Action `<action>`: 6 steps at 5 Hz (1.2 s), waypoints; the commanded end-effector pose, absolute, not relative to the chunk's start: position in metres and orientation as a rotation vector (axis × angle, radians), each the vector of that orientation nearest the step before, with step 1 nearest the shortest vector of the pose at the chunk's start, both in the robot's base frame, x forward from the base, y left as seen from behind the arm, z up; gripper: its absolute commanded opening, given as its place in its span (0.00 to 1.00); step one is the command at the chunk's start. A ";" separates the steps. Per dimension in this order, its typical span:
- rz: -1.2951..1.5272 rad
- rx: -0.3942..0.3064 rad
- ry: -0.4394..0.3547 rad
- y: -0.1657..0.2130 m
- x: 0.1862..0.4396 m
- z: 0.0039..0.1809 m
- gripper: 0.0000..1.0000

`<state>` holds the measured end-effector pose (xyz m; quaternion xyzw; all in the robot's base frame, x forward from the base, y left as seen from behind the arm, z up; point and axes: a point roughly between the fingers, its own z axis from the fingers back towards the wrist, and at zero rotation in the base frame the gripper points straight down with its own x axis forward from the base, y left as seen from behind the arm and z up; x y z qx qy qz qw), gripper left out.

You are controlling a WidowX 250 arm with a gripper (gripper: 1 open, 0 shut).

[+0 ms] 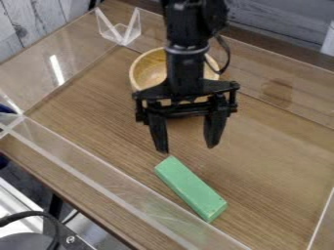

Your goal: Put the green block in the brown bowl

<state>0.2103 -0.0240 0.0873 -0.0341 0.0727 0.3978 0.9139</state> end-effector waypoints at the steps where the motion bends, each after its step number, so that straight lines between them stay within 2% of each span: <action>1: 0.856 -0.113 0.098 -0.027 0.207 0.093 1.00; 2: 0.863 -0.131 0.089 -0.029 0.202 0.089 1.00; 4: 0.888 -0.106 0.054 -0.033 0.205 0.071 1.00; 6: 0.860 -0.128 0.073 -0.033 0.206 0.051 1.00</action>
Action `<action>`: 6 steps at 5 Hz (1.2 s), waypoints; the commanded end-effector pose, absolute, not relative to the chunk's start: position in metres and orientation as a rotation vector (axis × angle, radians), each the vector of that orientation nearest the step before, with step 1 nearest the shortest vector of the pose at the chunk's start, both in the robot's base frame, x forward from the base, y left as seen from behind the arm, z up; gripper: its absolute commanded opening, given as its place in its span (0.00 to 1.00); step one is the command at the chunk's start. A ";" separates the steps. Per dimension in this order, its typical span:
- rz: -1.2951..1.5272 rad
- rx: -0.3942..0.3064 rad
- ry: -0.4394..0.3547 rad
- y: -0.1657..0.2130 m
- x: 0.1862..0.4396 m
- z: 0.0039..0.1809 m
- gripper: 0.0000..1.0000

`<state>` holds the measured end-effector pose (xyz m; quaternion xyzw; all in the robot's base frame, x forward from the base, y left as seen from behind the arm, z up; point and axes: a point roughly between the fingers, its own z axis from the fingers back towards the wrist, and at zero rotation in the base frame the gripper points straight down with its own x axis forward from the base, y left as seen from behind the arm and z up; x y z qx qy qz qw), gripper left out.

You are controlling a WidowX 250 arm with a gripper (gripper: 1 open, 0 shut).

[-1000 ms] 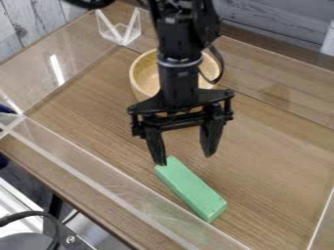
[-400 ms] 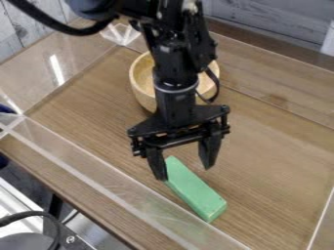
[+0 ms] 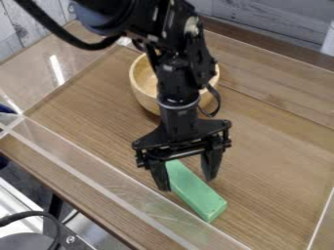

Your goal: Put the green block in the brown bowl

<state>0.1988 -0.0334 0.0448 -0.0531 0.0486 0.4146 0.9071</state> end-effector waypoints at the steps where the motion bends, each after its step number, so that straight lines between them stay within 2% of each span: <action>1: 0.834 -0.150 0.076 -0.030 0.208 0.040 1.00; 2: 0.797 -0.182 0.083 -0.029 0.211 0.034 1.00; 4: 0.793 -0.178 0.139 -0.028 0.210 0.039 1.00; 5: 0.779 -0.207 0.173 -0.030 0.211 0.032 1.00; 6: 0.766 -0.234 0.205 -0.031 0.212 0.027 0.00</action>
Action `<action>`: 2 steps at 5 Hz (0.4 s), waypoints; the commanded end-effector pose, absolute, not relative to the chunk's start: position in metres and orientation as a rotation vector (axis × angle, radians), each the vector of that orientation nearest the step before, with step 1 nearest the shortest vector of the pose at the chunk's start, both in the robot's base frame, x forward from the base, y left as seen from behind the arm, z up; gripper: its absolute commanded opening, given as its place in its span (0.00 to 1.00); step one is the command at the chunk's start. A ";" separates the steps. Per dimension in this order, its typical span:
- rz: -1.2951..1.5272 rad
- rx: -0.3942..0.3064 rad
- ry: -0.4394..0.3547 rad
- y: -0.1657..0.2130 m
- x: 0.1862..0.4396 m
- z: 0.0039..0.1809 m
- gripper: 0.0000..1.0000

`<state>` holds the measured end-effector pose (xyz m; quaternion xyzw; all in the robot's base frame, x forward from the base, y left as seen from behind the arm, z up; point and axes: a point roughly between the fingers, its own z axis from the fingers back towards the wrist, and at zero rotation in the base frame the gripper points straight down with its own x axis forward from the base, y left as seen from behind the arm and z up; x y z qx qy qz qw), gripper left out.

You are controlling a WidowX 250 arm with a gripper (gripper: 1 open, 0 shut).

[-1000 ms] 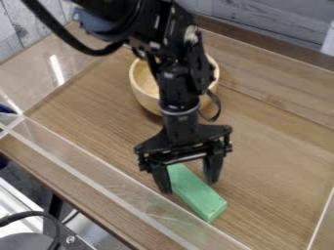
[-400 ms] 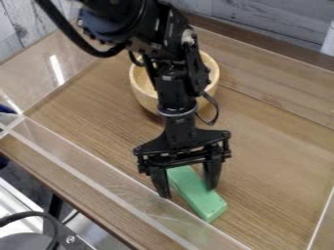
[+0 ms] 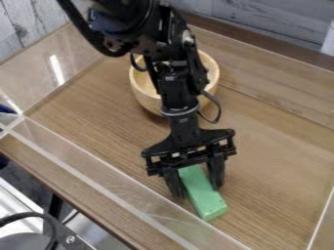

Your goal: Put the green block in the brown bowl

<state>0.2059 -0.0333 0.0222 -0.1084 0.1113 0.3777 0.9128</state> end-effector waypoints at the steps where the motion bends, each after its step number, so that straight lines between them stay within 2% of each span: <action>1: 0.755 -0.255 0.235 -0.031 0.212 0.023 0.00; 2: 0.727 -0.238 0.255 -0.030 0.210 0.029 1.00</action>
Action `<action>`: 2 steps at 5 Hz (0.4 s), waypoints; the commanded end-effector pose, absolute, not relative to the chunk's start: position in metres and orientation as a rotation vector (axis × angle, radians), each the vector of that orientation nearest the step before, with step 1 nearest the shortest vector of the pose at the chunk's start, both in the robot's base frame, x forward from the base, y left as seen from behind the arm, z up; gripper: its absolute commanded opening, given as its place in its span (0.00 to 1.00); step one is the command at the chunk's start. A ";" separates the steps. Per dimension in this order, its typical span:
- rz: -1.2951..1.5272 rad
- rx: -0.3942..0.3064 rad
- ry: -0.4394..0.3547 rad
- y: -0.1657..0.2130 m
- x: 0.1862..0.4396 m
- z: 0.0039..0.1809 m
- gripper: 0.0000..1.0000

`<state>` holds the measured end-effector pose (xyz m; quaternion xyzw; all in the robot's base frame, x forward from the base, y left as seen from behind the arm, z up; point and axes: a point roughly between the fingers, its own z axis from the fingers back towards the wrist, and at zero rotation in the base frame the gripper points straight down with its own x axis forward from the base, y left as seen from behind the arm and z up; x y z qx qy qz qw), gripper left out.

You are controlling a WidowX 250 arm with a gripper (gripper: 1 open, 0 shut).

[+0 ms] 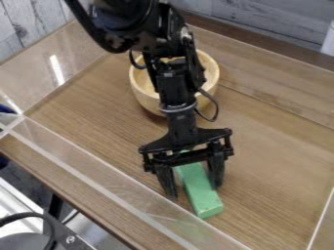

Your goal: Put the green block in the brown bowl

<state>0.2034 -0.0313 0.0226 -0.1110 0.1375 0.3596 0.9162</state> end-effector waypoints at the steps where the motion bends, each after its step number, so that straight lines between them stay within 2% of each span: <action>1: 0.724 -0.224 0.255 -0.032 0.211 0.027 0.00; 2: 0.715 -0.212 0.259 -0.034 0.211 0.030 0.00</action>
